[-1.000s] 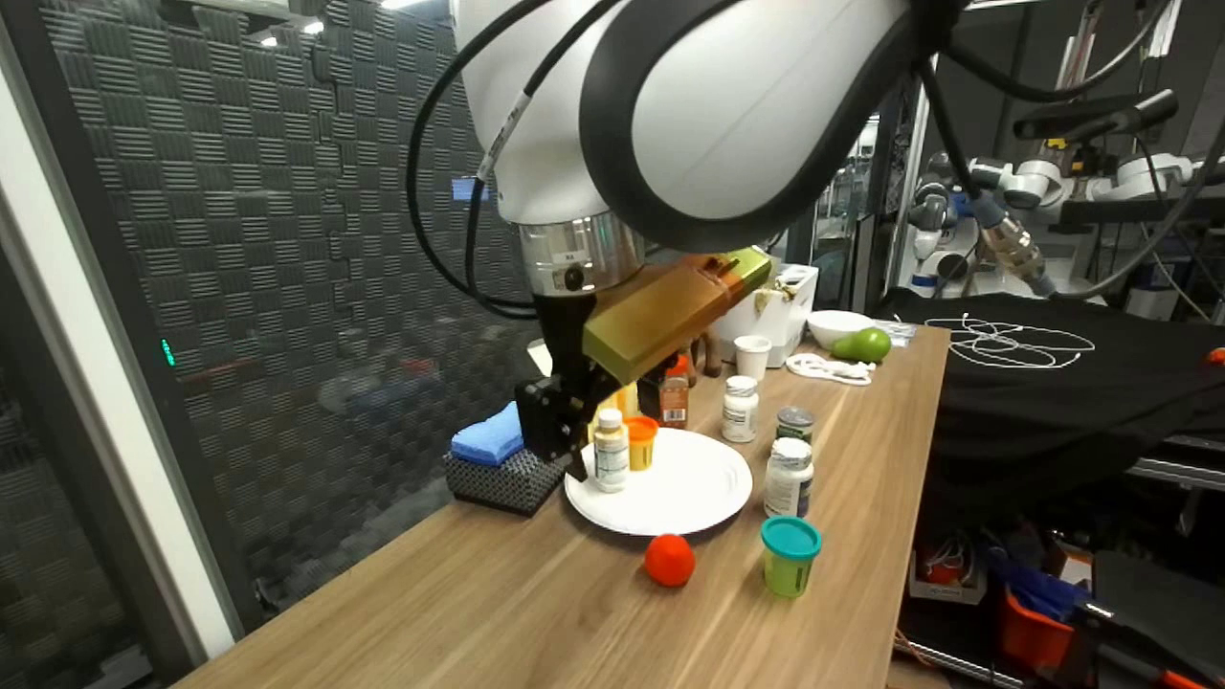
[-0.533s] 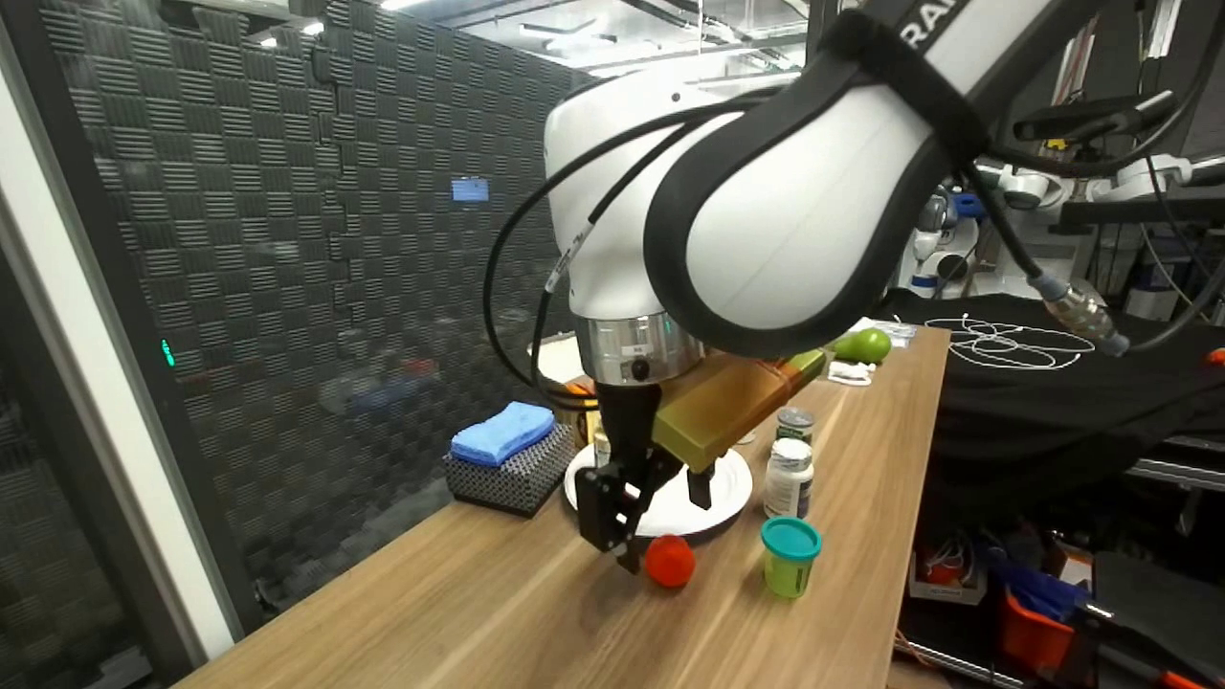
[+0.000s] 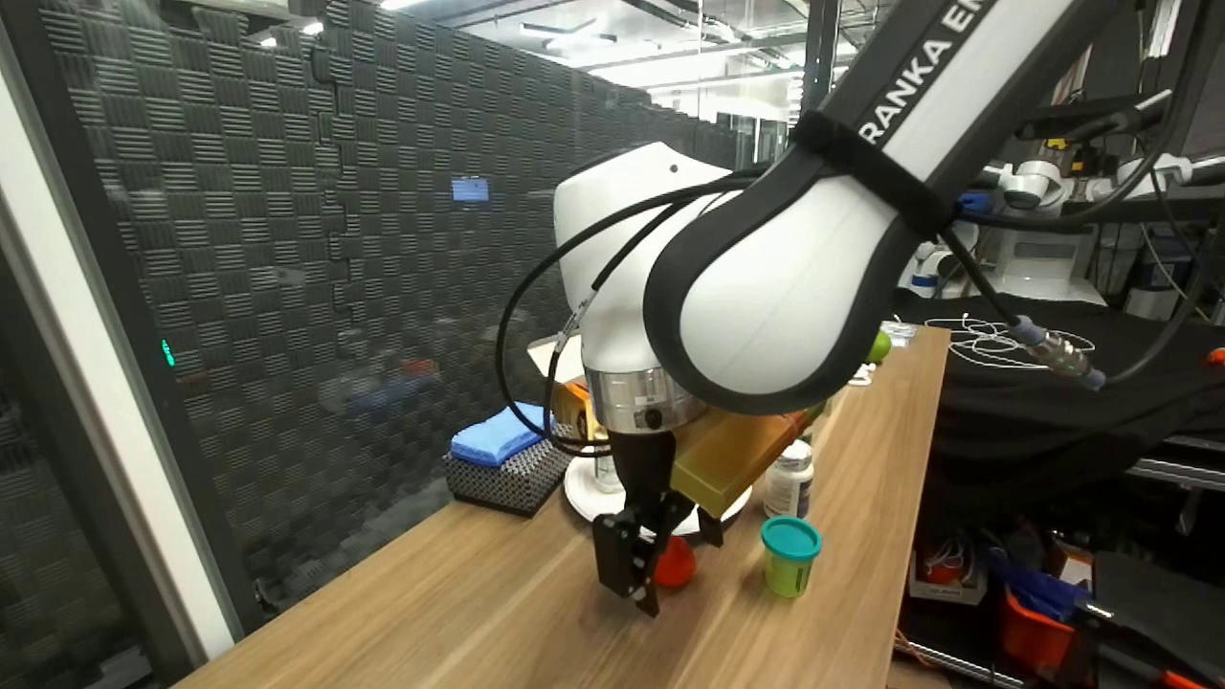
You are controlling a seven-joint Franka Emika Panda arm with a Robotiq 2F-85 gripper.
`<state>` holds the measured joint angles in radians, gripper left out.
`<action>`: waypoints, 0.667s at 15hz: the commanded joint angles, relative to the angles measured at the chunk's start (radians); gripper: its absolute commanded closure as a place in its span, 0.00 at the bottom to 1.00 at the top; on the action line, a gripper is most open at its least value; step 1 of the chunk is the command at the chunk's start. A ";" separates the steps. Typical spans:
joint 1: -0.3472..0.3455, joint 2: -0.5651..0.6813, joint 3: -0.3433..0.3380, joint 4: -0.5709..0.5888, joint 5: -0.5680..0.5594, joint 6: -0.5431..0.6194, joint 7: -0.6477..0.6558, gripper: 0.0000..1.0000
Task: Pick up all the objects surrounding the white plate and arrange them on the plate
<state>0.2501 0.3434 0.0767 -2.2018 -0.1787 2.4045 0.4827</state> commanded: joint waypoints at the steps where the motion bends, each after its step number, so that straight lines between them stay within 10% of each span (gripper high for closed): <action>1: 0.030 0.017 -0.032 0.026 -0.038 -0.007 0.052 0.26; 8: 0.068 -0.014 -0.074 0.035 -0.148 -0.027 0.190 0.80; 10: 0.067 -0.038 -0.067 0.040 -0.150 -0.039 0.198 0.81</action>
<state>0.2976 0.3534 0.0182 -2.1743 -0.3030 2.4004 0.6414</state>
